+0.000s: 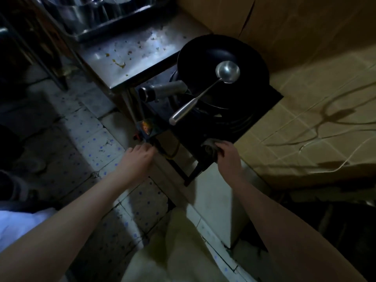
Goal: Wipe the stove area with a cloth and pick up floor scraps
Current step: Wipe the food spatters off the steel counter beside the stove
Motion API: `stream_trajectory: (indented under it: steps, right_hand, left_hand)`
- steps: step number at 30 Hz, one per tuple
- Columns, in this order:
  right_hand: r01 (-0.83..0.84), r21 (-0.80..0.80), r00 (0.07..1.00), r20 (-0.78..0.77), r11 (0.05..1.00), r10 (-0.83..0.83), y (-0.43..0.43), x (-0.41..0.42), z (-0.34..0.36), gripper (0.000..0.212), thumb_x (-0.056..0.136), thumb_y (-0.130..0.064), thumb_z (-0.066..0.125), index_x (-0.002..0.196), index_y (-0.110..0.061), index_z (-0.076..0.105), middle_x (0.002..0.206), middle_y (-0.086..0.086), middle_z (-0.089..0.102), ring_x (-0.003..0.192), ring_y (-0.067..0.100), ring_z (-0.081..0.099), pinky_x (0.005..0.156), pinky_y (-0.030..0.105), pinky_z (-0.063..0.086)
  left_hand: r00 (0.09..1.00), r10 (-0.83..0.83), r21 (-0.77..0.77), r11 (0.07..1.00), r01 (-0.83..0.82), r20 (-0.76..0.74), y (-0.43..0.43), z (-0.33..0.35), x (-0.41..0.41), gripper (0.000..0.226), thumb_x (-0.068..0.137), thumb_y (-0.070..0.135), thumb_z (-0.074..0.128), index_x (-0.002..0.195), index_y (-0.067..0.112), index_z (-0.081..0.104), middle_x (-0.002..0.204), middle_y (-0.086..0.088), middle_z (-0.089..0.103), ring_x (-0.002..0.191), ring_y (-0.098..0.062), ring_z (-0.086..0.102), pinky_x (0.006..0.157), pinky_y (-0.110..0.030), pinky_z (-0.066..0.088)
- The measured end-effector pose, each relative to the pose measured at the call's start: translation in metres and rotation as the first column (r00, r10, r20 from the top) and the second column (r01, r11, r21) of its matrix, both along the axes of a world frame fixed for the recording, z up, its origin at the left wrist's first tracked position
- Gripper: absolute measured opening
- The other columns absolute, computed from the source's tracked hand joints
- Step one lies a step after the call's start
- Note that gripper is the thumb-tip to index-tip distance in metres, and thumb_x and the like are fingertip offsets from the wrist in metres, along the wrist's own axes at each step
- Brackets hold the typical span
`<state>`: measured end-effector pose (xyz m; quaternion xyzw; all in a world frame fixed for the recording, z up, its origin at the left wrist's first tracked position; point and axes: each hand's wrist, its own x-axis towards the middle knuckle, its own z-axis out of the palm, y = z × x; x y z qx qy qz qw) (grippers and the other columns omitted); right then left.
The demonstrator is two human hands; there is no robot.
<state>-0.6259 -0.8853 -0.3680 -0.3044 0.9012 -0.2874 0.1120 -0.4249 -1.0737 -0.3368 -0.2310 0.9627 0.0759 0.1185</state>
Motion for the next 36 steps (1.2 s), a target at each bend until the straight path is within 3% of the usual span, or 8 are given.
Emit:
stream_trajectory:
  steps: [6, 10, 13, 16, 20, 26, 33, 36]
  right_hand:
    - [0.125, 0.108, 0.986, 0.096, 0.986, -0.136, -0.026, -0.015, -0.029, 0.034, 0.093, -0.005, 0.042, 0.122, -0.010, 0.060, 0.126, 0.011, 0.056, 0.112, 0.029, 0.052, 0.093, 0.040, 0.047]
    - [0.000, 0.249, 1.000, -0.019, 0.968, 0.005, -0.044, 0.014, -0.043, 0.048, 0.086, 0.008, 0.045, 0.128, -0.014, 0.054, 0.133, 0.009, 0.050, 0.120, 0.033, 0.043, 0.090, 0.040, 0.047]
    - [-0.077, 0.319, 0.995, -0.027, 0.945, 0.091, -0.060, 0.020, -0.044, 0.047, 0.086, 0.007, 0.047, 0.127, -0.015, 0.055, 0.137, 0.007, 0.048, 0.124, 0.033, 0.040, 0.083, 0.040, 0.051]
    - [-0.181, 0.372, 0.981, -0.004, 0.910, 0.196, -0.069, 0.017, -0.047, 0.049, 0.086, 0.006, 0.047, 0.130, -0.015, 0.053, 0.144, 0.006, 0.042, 0.131, 0.033, 0.034, 0.086, 0.041, 0.050]
    - [-0.263, 0.317, 0.962, 0.019, 0.911, 0.271, -0.049, 0.001, -0.047, 0.044, 0.089, -0.002, 0.050, 0.127, -0.022, 0.055, 0.142, -0.001, 0.044, 0.130, 0.026, 0.037, 0.088, 0.040, 0.051]
    - [-0.132, 0.289, 0.991, 0.012, 0.948, 0.135, -0.022, -0.042, -0.047, 0.036, 0.096, -0.025, 0.042, 0.131, -0.025, 0.051, 0.137, 0.000, 0.048, 0.130, 0.024, 0.035, 0.099, 0.041, 0.042]
    - [-0.131, 0.273, 0.991, 0.013, 0.953, 0.132, -0.033, -0.001, -0.045, 0.042, 0.088, -0.001, 0.047, 0.125, -0.020, 0.057, 0.127, 0.003, 0.054, 0.121, 0.027, 0.044, 0.088, 0.041, 0.049]
    - [-0.098, 0.255, 0.995, 0.015, 0.962, 0.097, -0.045, 0.022, -0.046, 0.048, 0.083, 0.007, 0.048, 0.124, -0.017, 0.058, 0.129, 0.003, 0.053, 0.125, 0.026, 0.041, 0.090, 0.042, 0.049]
  left_hand:
    - [0.996, 0.089, 0.058, 0.994, -0.088, -0.009, -0.018, -0.012, -0.010, 0.042, 0.094, 0.022, 0.046, 0.136, 0.016, 0.042, 0.139, -0.004, 0.045, 0.117, -0.022, 0.052, 0.096, -0.035, 0.046]
    - [0.989, 0.144, 0.077, 0.987, -0.141, -0.037, -0.024, -0.018, -0.009, 0.032, 0.092, 0.024, 0.049, 0.124, 0.019, 0.052, 0.128, 0.001, 0.052, 0.109, -0.020, 0.054, 0.089, -0.035, 0.046]
    - [0.986, 0.157, 0.078, 0.985, -0.152, -0.057, -0.026, -0.023, -0.006, 0.030, 0.091, 0.023, 0.051, 0.121, 0.022, 0.055, 0.123, 0.003, 0.054, 0.107, -0.018, 0.055, 0.087, -0.033, 0.044]
    - [0.986, 0.150, 0.070, 0.987, -0.145, -0.071, -0.028, -0.026, -0.006, 0.031, 0.091, 0.023, 0.050, 0.121, 0.024, 0.055, 0.121, 0.004, 0.056, 0.104, -0.017, 0.056, 0.086, -0.032, 0.045]
    - [0.991, 0.118, 0.069, 0.991, -0.113, -0.060, -0.031, -0.027, -0.011, 0.028, 0.092, 0.023, 0.049, 0.119, 0.022, 0.055, 0.121, 0.003, 0.055, 0.105, -0.017, 0.056, 0.086, -0.031, 0.045]
    - [0.993, 0.113, 0.068, 0.992, -0.111, -0.025, -0.039, -0.028, -0.017, 0.030, 0.092, 0.024, 0.050, 0.121, 0.022, 0.054, 0.126, 0.002, 0.053, 0.108, -0.018, 0.055, 0.089, -0.033, 0.046]
    - [0.995, 0.100, 0.097, 0.991, -0.098, -0.016, -0.061, -0.027, -0.012, 0.029, 0.093, 0.019, 0.050, 0.121, 0.018, 0.055, 0.127, -0.003, 0.054, 0.110, -0.023, 0.055, 0.089, -0.037, 0.047]
    - [0.998, 0.059, 0.090, 0.994, -0.056, -0.034, -0.081, -0.025, -0.012, 0.027, 0.093, 0.020, 0.050, 0.119, 0.015, 0.056, 0.125, -0.005, 0.055, 0.106, -0.023, 0.057, 0.084, -0.035, 0.049]
